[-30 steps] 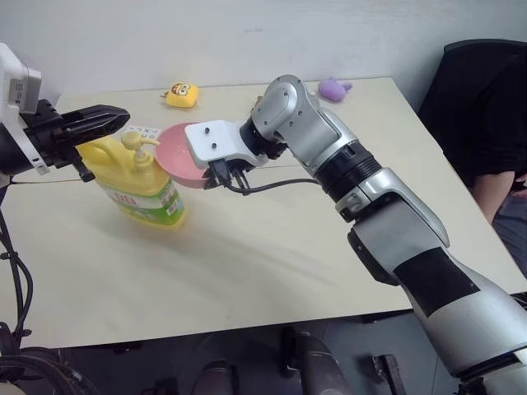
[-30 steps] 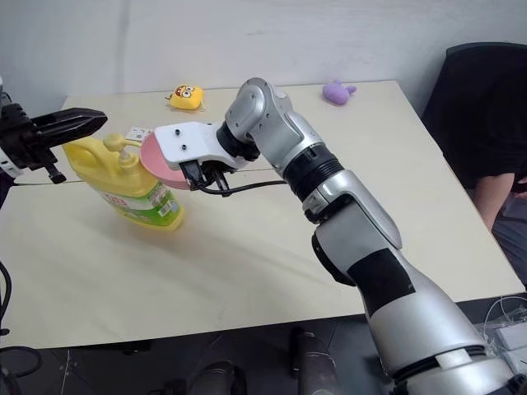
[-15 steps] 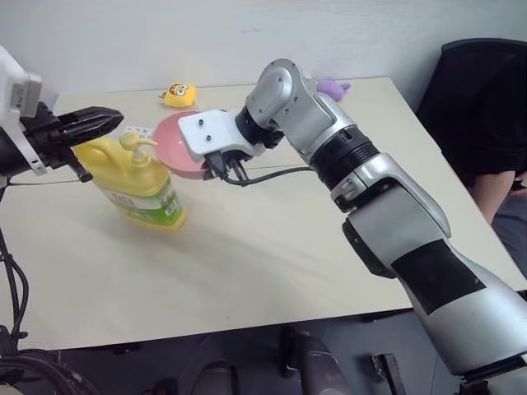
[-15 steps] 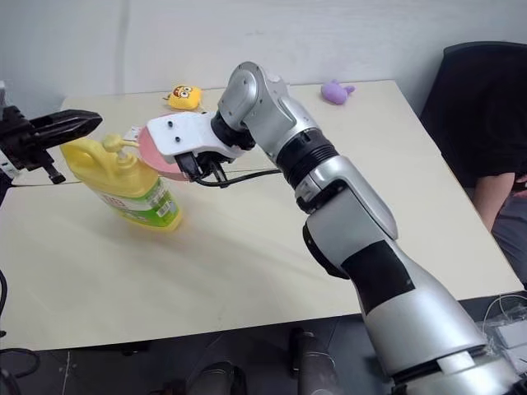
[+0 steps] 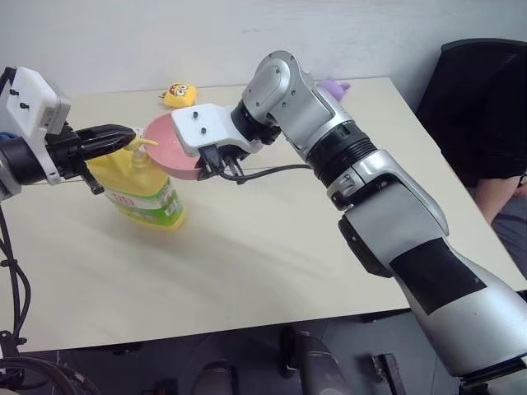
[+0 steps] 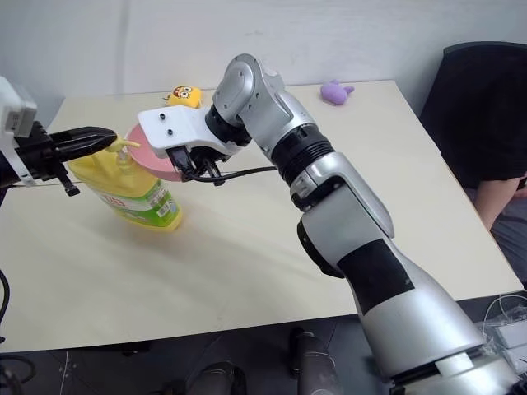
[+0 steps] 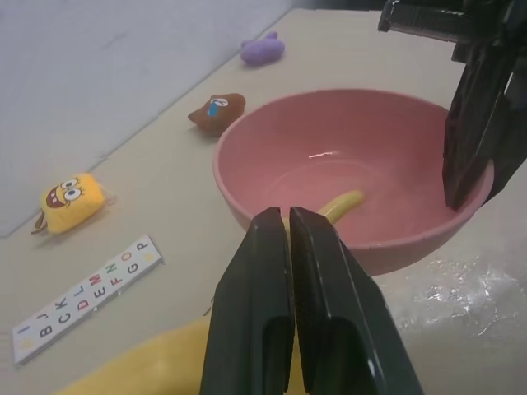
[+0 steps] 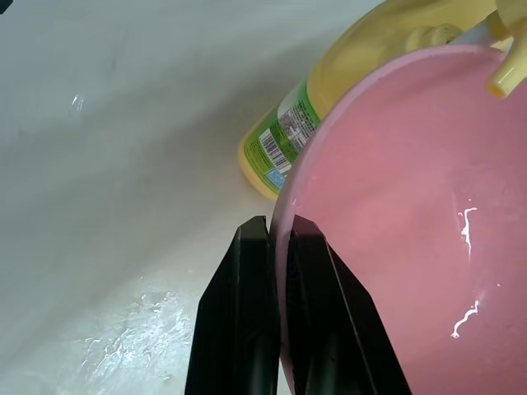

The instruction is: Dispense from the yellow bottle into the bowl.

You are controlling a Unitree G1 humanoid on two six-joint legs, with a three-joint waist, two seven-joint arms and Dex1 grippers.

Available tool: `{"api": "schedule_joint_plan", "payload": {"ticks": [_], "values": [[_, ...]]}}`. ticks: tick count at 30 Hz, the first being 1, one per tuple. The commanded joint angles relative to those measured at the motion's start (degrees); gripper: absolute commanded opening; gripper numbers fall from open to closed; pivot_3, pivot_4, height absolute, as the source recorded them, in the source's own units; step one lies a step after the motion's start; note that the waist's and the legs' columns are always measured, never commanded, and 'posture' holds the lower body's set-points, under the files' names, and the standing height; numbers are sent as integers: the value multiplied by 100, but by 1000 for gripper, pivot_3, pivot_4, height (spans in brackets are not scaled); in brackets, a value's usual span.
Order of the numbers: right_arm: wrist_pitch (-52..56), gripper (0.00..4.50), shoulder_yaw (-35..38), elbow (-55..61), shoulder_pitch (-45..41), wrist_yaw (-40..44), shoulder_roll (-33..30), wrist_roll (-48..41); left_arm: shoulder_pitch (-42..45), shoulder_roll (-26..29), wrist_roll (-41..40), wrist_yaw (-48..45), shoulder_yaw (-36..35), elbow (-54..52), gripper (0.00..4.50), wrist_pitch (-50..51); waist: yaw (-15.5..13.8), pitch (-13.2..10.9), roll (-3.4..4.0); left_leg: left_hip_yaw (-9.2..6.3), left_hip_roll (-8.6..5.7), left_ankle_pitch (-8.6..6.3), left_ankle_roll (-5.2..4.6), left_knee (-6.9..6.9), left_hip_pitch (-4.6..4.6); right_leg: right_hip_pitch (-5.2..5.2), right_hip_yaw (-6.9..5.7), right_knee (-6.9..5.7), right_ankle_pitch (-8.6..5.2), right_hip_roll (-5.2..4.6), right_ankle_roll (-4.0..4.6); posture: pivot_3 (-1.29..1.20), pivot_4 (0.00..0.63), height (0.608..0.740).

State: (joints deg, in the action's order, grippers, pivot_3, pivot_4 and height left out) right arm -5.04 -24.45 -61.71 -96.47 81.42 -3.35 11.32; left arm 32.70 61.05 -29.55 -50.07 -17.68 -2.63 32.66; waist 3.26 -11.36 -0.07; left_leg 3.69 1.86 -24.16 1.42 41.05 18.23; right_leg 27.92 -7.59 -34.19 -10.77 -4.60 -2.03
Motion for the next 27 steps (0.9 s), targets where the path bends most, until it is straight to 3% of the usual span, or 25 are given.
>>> {"api": "schedule_joint_plan", "payload": {"ticks": [1,16,27], "values": [[-53,0,146,143,-263,36,71,-51,79,43,272,-86,318,101,211,-30,-3,0,0,0,-1,0,0,1,-1,0,0,-2,0,0,0,0,150,740],[-365,0,49,108,-160,-18,29,185,408,228,464,-252,623,235,211,409,-1,0,0,9,-2,0,0,4,-13,0,3,-25,-3,-2,5,0,150,740],[-454,0,53,76,-110,-34,-22,268,979,-51,16,66,5,294,211,681,-1,0,-1,5,-2,0,0,11,-8,0,3,-28,-4,-2,6,0,150,740]]}}
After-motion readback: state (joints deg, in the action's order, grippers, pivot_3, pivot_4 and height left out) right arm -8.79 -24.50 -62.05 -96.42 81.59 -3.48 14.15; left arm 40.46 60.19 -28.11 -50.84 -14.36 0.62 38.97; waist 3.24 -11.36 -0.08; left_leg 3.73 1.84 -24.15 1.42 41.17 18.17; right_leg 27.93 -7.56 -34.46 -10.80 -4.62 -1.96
